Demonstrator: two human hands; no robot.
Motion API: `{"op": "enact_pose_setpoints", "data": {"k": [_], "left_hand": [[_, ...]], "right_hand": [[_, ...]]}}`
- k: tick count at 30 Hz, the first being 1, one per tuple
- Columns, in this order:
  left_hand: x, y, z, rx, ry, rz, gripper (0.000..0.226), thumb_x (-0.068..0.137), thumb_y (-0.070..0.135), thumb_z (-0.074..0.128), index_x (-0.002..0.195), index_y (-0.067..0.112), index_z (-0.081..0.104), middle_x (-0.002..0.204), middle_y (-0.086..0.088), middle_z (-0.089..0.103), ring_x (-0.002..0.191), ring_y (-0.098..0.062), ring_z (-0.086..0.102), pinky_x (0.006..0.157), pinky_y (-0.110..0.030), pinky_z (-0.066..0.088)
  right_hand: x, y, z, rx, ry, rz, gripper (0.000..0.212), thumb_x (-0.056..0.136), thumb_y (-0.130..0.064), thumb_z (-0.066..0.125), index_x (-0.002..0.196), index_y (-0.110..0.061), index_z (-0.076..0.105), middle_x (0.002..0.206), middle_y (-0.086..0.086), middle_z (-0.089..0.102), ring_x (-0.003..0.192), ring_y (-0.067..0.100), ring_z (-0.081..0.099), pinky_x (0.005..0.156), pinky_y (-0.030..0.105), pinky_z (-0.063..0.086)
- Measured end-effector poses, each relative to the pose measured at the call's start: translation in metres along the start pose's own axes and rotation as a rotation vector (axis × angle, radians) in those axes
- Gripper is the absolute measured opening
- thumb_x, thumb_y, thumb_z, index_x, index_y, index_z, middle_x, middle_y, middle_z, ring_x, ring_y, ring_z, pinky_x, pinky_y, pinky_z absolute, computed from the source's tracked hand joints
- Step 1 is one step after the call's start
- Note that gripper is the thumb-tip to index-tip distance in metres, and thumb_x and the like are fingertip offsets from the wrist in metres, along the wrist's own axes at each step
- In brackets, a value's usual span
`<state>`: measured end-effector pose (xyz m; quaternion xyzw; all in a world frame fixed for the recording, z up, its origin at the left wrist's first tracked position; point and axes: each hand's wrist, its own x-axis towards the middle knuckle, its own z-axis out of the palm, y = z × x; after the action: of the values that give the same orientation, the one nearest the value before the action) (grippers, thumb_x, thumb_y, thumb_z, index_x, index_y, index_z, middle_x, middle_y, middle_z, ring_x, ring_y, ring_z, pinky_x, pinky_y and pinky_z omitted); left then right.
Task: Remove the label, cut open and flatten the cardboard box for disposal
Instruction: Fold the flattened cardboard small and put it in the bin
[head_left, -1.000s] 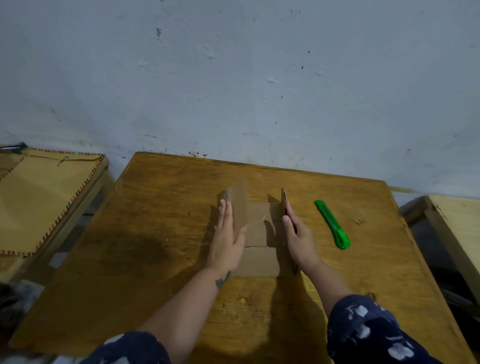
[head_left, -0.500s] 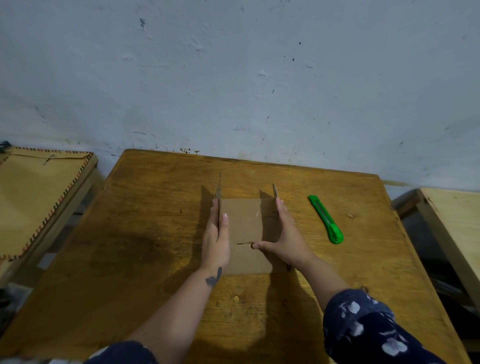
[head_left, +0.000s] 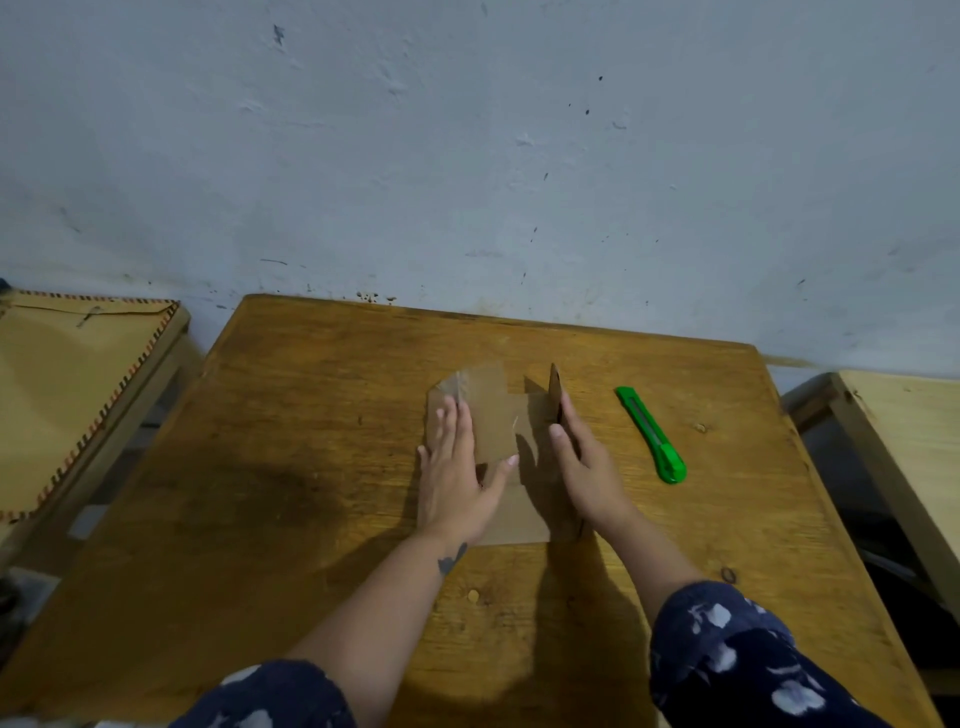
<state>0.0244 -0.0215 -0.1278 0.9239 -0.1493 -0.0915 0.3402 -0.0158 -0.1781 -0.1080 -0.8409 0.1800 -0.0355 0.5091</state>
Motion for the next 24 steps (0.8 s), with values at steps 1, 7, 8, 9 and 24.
{"op": "enact_pose_setpoints", "data": {"k": [1,7,8,9,24], "left_hand": [[0.000,0.000,0.001,0.057,-0.007,0.005,0.089,0.089,0.063,0.037,0.149,0.023,-0.016,0.154,0.008,-0.025,0.142,-0.010,-0.021,0.116,-0.043,-0.008],[0.001,0.009,0.014,0.238,-0.045,0.000,0.074,0.089,0.060,-0.003,0.151,0.020,-0.004,0.159,0.004,-0.015,0.143,-0.008,-0.021,0.118,-0.043,-0.011],[0.003,0.010,0.014,0.251,-0.043,-0.005,0.074,0.088,0.059,-0.005,0.151,0.020,0.001,0.159,0.005,-0.010,0.144,-0.007,-0.018,0.118,-0.042,-0.010],[0.004,0.010,0.013,0.258,-0.038,-0.001,0.074,0.089,0.058,-0.004,0.152,0.019,0.007,0.160,0.005,-0.005,0.145,-0.007,-0.014,0.118,-0.040,-0.009],[0.014,-0.003,0.020,0.433,-0.051,0.101,0.066,0.087,0.038,-0.012,0.149,0.015,-0.009,0.157,-0.001,-0.019,0.143,-0.016,-0.023,0.116,-0.043,-0.012]], "right_hand": [[0.000,0.001,-0.003,0.029,0.001,0.012,0.054,0.098,-0.044,0.036,0.148,-0.035,0.017,0.157,-0.007,0.021,0.144,0.012,0.019,0.117,0.041,0.023],[-0.004,-0.005,0.008,0.055,-0.085,0.041,0.056,0.099,-0.046,0.027,0.150,-0.036,0.006,0.150,-0.024,0.009,0.137,-0.001,0.009,0.111,0.026,0.013],[-0.003,-0.005,0.010,-0.008,-0.089,0.032,0.054,0.100,-0.046,0.025,0.150,-0.033,0.013,0.154,-0.020,0.011,0.140,0.000,0.009,0.115,0.028,0.010],[0.000,-0.005,0.010,-0.082,-0.081,0.016,0.051,0.100,-0.044,0.025,0.149,-0.030,0.021,0.157,-0.016,0.015,0.143,0.002,0.009,0.118,0.033,0.008],[0.015,0.017,0.041,-0.608,-0.057,-0.225,0.066,0.093,-0.049,-0.006,0.151,-0.018,0.001,0.159,-0.005,-0.007,0.145,0.006,-0.015,0.120,0.038,-0.005]]}}
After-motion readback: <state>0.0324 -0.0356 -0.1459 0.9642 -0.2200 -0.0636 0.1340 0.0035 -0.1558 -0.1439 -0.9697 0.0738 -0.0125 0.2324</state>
